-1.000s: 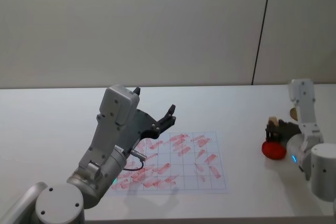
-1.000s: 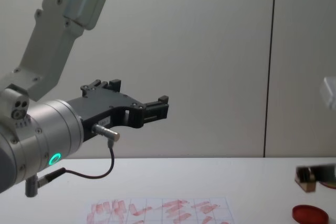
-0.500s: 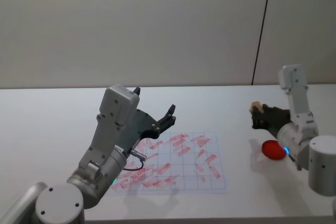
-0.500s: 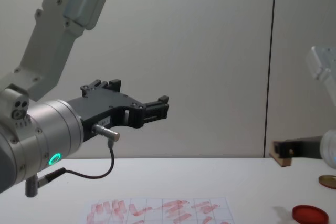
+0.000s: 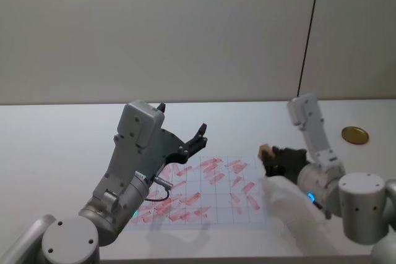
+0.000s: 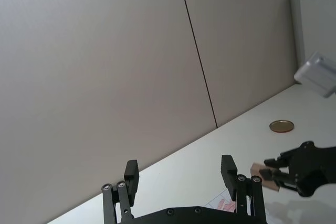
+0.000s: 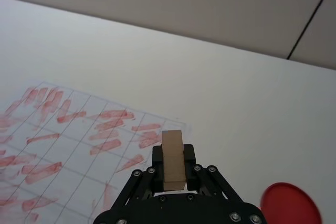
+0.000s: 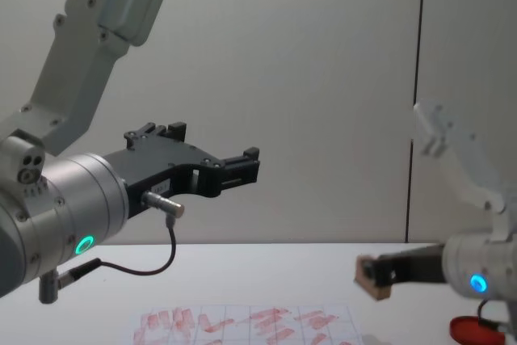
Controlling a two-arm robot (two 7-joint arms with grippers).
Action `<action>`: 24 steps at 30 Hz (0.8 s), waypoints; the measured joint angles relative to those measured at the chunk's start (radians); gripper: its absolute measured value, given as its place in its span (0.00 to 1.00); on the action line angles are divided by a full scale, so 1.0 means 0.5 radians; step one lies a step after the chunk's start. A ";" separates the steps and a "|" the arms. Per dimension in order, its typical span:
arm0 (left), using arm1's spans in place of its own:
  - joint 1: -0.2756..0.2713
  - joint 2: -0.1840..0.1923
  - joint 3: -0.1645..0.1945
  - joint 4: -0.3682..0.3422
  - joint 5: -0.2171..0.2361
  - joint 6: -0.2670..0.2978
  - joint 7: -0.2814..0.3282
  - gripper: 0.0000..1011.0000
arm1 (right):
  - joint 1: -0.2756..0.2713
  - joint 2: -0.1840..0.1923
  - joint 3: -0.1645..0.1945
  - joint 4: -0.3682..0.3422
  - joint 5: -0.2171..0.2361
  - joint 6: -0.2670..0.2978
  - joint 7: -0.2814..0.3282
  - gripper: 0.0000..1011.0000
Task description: Use the one hand to pick up the stamp and affix it onto the A4 paper.
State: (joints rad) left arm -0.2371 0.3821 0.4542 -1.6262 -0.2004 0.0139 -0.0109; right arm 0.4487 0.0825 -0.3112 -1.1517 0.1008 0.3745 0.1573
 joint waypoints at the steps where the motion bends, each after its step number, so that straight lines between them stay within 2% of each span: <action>1: 0.000 0.000 0.000 0.000 0.000 0.000 0.000 0.98 | -0.005 -0.006 -0.014 0.007 -0.012 0.011 0.019 0.21; 13: 0.000 0.000 0.000 0.000 0.000 0.000 0.000 0.98 | -0.032 -0.036 -0.093 0.062 -0.087 0.047 0.107 0.21; 24: 0.000 0.000 0.000 0.000 0.000 0.000 0.000 0.98 | -0.032 -0.051 -0.118 0.127 -0.126 0.051 0.122 0.21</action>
State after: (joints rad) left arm -0.2372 0.3821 0.4542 -1.6262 -0.2004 0.0139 -0.0110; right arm 0.4329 0.0568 -0.3703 -1.0884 0.0379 0.4002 0.2185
